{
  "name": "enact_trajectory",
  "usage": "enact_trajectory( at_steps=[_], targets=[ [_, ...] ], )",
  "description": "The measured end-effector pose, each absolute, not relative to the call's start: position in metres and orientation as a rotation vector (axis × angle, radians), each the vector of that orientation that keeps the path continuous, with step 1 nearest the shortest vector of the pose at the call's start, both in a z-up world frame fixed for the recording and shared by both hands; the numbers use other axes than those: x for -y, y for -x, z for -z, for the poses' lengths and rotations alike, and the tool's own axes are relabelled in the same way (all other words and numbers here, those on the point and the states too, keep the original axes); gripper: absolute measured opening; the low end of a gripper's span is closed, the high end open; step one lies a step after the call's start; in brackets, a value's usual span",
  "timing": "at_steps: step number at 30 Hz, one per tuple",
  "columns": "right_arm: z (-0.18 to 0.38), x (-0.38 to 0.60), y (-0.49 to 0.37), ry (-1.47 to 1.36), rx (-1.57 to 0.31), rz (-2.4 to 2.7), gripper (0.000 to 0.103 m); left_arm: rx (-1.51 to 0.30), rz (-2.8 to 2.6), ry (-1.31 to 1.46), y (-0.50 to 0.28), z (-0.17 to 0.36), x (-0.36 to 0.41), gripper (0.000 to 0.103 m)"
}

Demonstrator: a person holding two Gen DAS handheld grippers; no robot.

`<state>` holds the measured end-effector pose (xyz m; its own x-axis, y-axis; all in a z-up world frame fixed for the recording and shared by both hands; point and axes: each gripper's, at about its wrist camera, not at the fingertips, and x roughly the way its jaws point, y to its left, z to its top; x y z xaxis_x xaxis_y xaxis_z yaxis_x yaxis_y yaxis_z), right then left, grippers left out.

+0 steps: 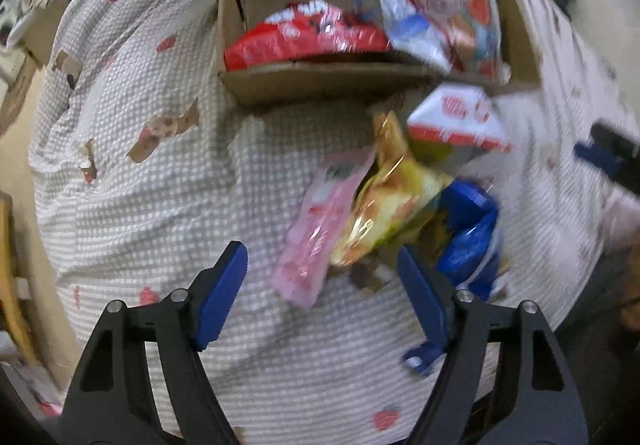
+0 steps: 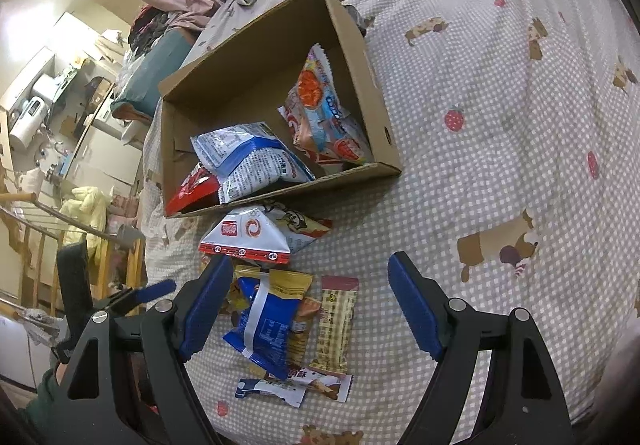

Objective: Organize snacks
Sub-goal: 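Reach the left tool toward the yellow bag in the pile and grasp it, then grasp the tan wafer bar with the right tool while the left tool lifts its packet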

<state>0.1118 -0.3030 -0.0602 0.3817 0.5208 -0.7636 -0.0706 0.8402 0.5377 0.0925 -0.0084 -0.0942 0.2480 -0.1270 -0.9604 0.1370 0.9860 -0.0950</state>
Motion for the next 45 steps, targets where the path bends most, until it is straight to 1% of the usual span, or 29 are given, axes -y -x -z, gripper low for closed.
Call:
enact_trajectory(
  at_steps=[2,4,6,7,8,14,17,18,19,21,22,23,24,30,35,38,45],
  targets=[
    [0.061,0.301,-0.113,-0.46,-1.131,-0.399,0.082,-1.34,0.18,-0.033,-0.096,0.106,0.01,0.055],
    [0.06,0.297,-0.115,-0.45,-1.129,-0.406,0.082,-1.364,0.19,-0.053,-0.1,0.118,0.014,0.047],
    [0.059,0.294,-0.115,-0.436,-1.124,-0.408,0.082,-1.37,0.201,-0.109,-0.106,0.126,0.023,0.032],
    [0.058,0.292,-0.115,-0.429,-1.121,-0.409,0.082,-1.37,0.197,-0.142,-0.107,0.128,0.026,0.016],
    [0.058,0.291,-0.115,-0.422,-1.121,-0.41,0.082,-1.37,0.191,-0.157,-0.109,0.129,0.027,0.011],
    [0.065,0.293,-0.115,-0.432,-1.151,-0.411,0.082,-1.359,0.168,-0.107,-0.106,0.117,0.014,0.006],
    [0.076,0.292,-0.116,-0.437,-1.21,-0.407,0.082,-1.339,0.134,-0.034,-0.097,0.102,-0.003,0.006],
    [0.081,0.29,-0.116,-0.429,-1.241,-0.41,0.081,-1.332,0.119,-0.005,-0.095,0.097,-0.009,0.006],
    [0.088,0.286,-0.116,-0.422,-1.281,-0.419,0.077,-1.32,0.101,0.036,-0.092,0.09,-0.018,0.006],
    [0.108,0.277,-0.115,-0.408,-1.384,-0.43,0.052,-1.295,0.072,0.078,-0.089,0.08,-0.03,0.006],
    [0.116,0.272,-0.115,-0.386,-1.415,-0.426,0.047,-1.283,0.058,0.1,-0.087,0.076,-0.036,0.006],
    [0.121,0.268,-0.114,-0.37,-1.439,-0.427,0.04,-1.27,0.052,0.126,-0.085,0.071,-0.041,0.006],
    [0.127,0.263,-0.114,-0.358,-1.467,-0.431,0.038,-1.262,0.048,0.143,-0.086,0.068,-0.042,0.006],
    [0.152,0.238,-0.113,-0.238,-1.543,-0.404,0.036,-1.253,0.047,0.177,-0.07,0.061,-0.049,0.006],
    [0.165,0.224,-0.111,-0.14,-1.566,-0.382,0.035,-1.244,0.059,0.14,-0.079,0.064,-0.037,0.006],
    [0.161,0.224,-0.109,-0.138,-1.549,-0.387,0.029,-1.239,0.062,0.139,-0.079,0.062,-0.035,0.006],
    [0.128,0.267,-0.097,-0.273,-1.436,-0.381,0.029,-1.22,0.038,0.111,-0.079,0.062,-0.033,0.006]
  ],
)
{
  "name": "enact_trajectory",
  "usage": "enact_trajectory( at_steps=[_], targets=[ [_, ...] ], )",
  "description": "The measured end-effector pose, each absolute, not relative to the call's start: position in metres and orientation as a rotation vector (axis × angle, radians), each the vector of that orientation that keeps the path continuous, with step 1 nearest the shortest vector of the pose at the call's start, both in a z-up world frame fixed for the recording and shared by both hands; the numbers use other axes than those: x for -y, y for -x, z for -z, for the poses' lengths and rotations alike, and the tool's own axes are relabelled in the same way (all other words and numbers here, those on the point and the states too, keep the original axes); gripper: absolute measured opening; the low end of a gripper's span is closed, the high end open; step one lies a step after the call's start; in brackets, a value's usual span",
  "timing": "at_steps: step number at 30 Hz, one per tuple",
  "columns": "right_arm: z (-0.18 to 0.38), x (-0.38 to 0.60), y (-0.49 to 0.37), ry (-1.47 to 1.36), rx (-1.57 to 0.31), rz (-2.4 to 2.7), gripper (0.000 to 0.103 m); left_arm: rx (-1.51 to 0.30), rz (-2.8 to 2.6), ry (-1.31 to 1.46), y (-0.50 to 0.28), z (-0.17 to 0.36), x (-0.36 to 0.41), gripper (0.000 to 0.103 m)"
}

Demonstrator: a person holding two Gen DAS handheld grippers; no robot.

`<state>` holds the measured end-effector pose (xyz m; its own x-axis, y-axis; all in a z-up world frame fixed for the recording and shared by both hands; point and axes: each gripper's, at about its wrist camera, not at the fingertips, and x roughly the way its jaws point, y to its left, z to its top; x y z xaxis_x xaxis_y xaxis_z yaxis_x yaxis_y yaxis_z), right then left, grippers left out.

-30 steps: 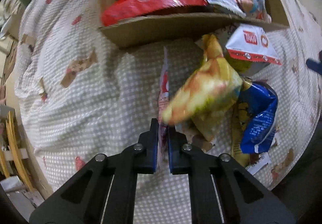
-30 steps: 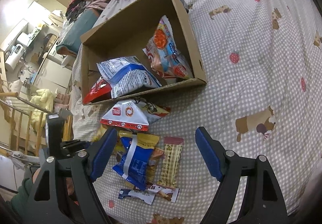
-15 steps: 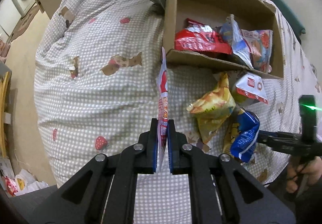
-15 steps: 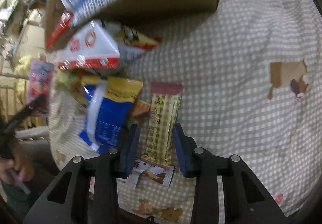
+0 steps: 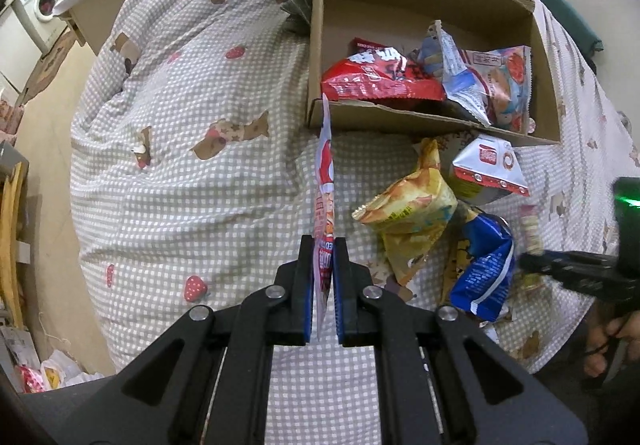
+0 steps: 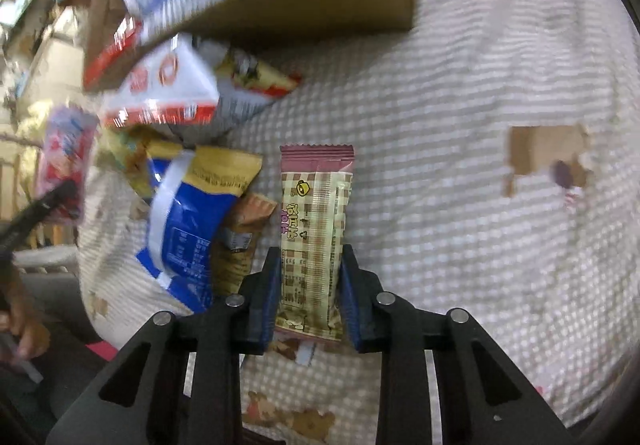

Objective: Organize snacks
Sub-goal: 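Grasp the tan wafer bar with the right tool while the left tool lifts its packet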

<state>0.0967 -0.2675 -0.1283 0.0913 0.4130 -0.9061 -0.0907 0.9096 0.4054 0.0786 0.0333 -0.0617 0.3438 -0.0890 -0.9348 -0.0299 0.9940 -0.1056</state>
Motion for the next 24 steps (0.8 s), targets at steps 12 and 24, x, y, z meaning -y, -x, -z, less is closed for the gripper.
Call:
enact_trajectory(
  at_steps=[12,24],
  targets=[
    [0.053,0.294,-0.078,-0.392,-1.105,-0.488,0.029,-1.113,-0.041,0.143,-0.08,0.045,-0.042,0.006],
    [0.007,0.296,-0.085,-0.416,-0.891,-0.567,0.029,-0.95,-0.048,0.14,-0.077,0.01,-0.041,0.006]
  ],
)
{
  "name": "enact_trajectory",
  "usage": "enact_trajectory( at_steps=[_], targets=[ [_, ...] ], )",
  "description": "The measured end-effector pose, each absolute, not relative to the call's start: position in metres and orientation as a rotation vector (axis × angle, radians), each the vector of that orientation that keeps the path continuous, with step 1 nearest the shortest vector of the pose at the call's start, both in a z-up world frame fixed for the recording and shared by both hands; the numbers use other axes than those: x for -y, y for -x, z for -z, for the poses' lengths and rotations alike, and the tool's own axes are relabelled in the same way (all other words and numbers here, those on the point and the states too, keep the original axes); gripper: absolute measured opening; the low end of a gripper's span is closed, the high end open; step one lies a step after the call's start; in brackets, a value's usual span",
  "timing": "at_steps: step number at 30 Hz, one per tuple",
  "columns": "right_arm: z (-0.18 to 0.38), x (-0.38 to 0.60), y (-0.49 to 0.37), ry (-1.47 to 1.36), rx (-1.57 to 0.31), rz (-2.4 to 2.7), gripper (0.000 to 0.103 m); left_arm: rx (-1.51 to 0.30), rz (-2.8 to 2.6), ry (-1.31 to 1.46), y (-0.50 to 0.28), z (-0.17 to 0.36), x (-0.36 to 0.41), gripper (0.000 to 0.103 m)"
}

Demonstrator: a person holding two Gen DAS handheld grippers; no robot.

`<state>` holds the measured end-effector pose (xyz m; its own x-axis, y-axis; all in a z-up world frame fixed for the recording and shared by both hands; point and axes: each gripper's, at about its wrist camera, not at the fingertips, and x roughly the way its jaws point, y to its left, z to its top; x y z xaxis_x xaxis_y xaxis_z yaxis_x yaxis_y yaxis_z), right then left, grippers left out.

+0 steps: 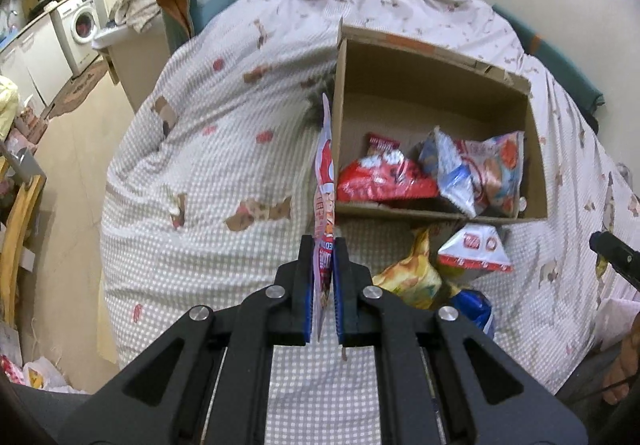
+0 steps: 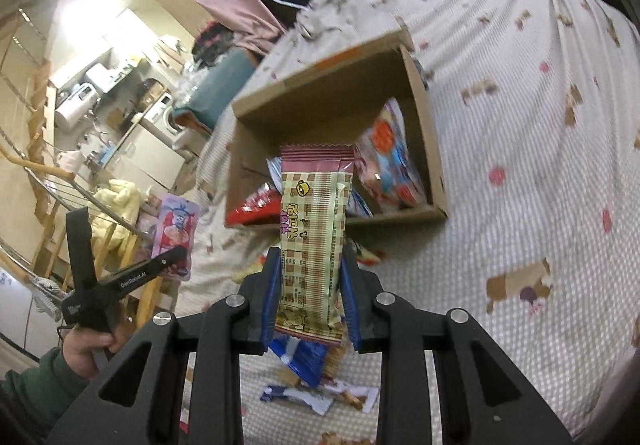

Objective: Organize snacks
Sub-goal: 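Grasp the tan wafer bar with the right tool while the left tool lifts its packet, then carry the packet with the left tool while the right tool carries the wafer bar over the box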

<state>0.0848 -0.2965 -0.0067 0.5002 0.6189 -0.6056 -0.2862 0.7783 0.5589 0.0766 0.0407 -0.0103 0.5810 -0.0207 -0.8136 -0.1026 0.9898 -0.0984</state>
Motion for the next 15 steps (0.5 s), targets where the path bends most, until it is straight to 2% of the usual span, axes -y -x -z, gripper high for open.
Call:
enact_trajectory(
  at_steps=[15],
  targets=[
    [-0.019,0.286,-0.124,-0.413,-0.77,-0.557,0.029,-0.897,-0.018,0.104,-0.111,-0.017,-0.029,0.006]
  ],
)
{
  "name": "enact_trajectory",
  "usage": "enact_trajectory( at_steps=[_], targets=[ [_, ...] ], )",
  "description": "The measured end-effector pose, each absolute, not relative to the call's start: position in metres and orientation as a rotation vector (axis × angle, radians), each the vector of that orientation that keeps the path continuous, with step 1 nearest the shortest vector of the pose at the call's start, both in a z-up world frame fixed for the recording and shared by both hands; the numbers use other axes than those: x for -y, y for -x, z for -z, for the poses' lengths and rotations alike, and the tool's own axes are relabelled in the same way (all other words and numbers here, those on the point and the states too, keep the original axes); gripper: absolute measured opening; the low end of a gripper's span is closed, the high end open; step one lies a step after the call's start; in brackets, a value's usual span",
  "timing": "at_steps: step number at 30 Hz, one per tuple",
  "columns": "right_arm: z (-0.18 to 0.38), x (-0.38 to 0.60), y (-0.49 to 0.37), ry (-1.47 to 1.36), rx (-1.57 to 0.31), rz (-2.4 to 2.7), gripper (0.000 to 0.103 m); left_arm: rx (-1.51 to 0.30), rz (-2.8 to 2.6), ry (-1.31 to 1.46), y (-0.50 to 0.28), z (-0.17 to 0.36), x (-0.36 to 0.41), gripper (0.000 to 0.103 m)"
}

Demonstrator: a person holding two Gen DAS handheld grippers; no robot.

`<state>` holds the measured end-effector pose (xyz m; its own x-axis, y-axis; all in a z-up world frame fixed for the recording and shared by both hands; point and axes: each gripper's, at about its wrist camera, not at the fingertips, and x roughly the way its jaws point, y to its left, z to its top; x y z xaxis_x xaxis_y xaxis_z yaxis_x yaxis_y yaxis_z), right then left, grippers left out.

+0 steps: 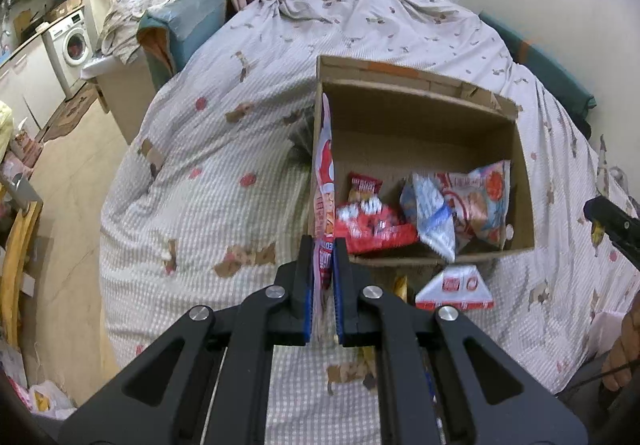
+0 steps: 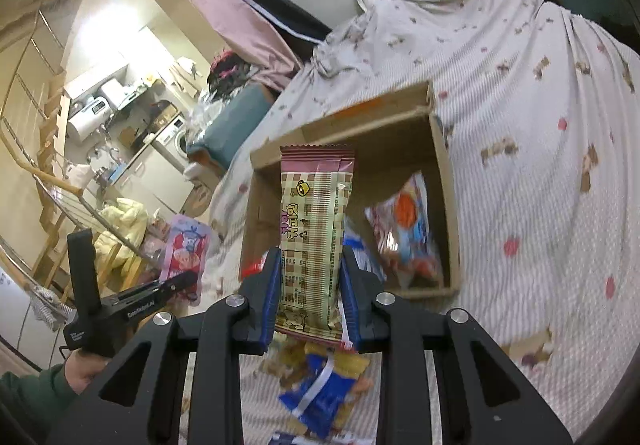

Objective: Organize snacks
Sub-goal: 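Carry the packet with the left tool while the right tool carries the wafer bar over the box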

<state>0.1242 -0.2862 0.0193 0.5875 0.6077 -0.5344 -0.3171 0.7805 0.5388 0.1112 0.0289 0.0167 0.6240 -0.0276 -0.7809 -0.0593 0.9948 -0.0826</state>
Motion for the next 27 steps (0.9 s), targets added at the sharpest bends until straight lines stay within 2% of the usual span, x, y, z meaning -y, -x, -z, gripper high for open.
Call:
enact_trajectory(
  at_steps=[10,27],
  targets=[
    [-0.007,0.291,-0.182,-0.394,-0.799,-0.49,0.029,-0.879,0.007,0.075,-0.163,-0.023,-0.012,0.006],
    [0.042,0.245,-0.235,-0.249,-0.951,-0.517,0.029,-0.945,0.071,0.078,-0.219,0.025,0.014,0.006]
  ],
)
